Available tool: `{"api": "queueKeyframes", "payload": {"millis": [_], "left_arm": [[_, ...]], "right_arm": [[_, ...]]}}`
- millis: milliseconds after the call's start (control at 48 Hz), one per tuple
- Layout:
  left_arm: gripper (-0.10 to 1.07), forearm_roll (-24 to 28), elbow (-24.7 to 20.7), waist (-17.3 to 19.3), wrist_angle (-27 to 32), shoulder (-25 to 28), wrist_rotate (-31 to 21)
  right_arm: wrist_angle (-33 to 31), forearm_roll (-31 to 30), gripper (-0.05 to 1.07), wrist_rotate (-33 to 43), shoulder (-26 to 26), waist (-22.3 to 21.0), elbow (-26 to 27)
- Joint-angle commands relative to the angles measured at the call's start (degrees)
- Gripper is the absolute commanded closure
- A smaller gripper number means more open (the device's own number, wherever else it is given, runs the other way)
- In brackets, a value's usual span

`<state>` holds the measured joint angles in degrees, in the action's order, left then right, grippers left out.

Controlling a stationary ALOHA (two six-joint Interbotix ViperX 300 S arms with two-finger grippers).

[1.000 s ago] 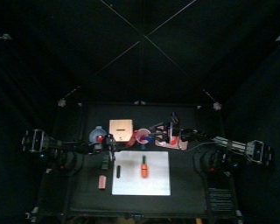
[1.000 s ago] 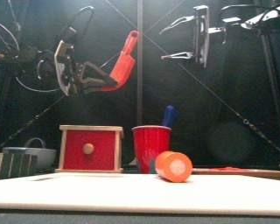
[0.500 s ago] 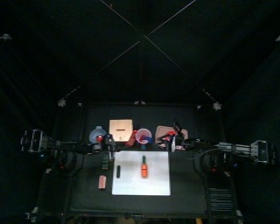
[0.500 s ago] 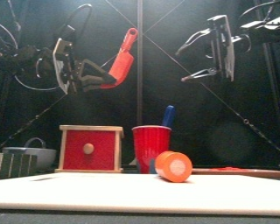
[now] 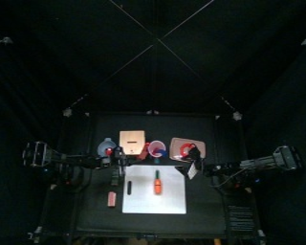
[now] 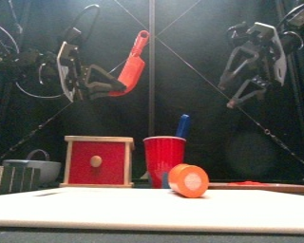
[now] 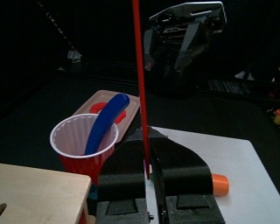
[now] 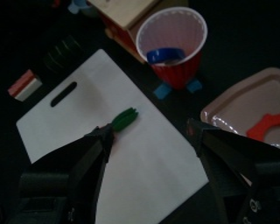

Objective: Cut carrot

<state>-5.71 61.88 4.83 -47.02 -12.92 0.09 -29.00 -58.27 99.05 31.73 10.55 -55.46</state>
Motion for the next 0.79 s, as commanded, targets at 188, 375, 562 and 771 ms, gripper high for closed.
{"api": "queueKeyframes", "payload": {"millis": [188, 375, 562, 771], "left_arm": [[0.72, -0.09, -0.53, -0.09, -0.44, -0.44, 0.00], [0.72, -0.09, -0.53, -0.09, -0.53, -0.44, 0.09], [0.72, 0.00, -0.53, -0.09, -0.53, -0.44, 0.09], [0.72, -0.09, -0.18, -0.18, -0.53, -0.44, -0.09]], "right_arm": [[-0.70, -4.92, 0.05, 15.12, -5.54, 5.01, 0.09], [1.58, -8.53, 0.05, 25.75, -7.56, 7.65, 0.09], [3.52, -12.30, 0.05, 31.99, -8.79, 7.73, -0.35], [5.36, -13.54, 0.05, 33.49, -8.88, 7.29, -1.23]]}}
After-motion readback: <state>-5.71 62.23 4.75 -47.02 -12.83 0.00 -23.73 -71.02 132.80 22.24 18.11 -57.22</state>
